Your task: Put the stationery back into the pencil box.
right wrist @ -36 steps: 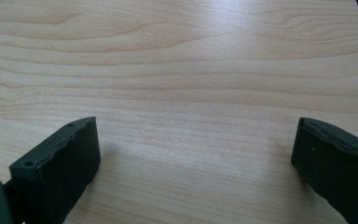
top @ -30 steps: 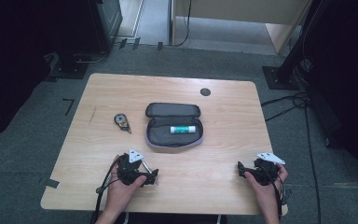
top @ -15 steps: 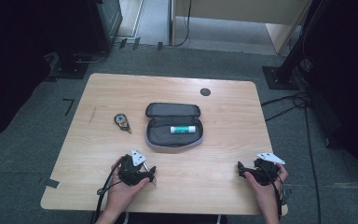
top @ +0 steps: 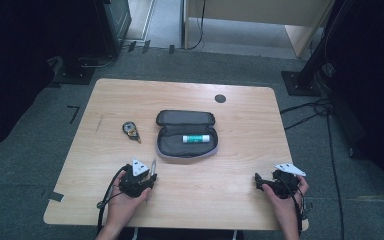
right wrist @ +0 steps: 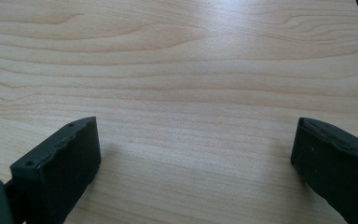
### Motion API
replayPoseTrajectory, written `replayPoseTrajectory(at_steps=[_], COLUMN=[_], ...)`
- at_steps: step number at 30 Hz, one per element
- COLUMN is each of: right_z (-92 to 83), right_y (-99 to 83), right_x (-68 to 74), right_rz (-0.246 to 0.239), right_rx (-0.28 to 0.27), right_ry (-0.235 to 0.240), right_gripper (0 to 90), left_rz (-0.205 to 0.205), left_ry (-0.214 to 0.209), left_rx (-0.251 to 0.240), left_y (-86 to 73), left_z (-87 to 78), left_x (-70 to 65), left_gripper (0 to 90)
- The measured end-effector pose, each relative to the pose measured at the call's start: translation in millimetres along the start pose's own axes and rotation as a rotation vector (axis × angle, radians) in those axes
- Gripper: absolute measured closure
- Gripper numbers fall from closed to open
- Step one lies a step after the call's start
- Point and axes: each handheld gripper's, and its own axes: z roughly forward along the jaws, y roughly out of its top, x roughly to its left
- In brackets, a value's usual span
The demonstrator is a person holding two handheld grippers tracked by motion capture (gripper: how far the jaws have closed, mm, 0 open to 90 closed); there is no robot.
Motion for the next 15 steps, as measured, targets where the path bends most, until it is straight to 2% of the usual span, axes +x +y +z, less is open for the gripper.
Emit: replayPoseTrajectory(at_steps=[3,7,8,11,12,15], right_z=[-0.1,0.0,0.0,0.0,-0.1,0.0], right_y=[0.0,0.0,0.0,0.0,0.0,-0.1], right_x=[0.1,0.0,0.0,-0.1,0.1,0.0], right_rz=[0.002,0.000,0.000,-0.001,0.001,0.000], right_rx=[0.001,0.000,0.000,0.000,0.001,-0.001], right_ry=[0.001,0.000,0.000,0.000,0.001,0.001], right_gripper=[1.0,1.0,1.0,1.0,1.0,1.0], left_rz=[0.016,0.028,0.029,0.040,0.044,0.042], left_ry=[-0.018,-0.026,-0.025,-0.003,0.018,0.017], left_rx=[0.006,0.008,0.011,0.031,0.041,0.037], left_y=[-0.9,-2.1,-2.1,-1.5,-1.4,-4.6], left_z=[-1.4,-2.8,-3.2,-4.4,-5.1,-7.5], left_x=[2.7,2.9,2.8,1.9,1.3,2.7], left_gripper=[79.4,80.4,78.1,62.4,60.9,57.7])
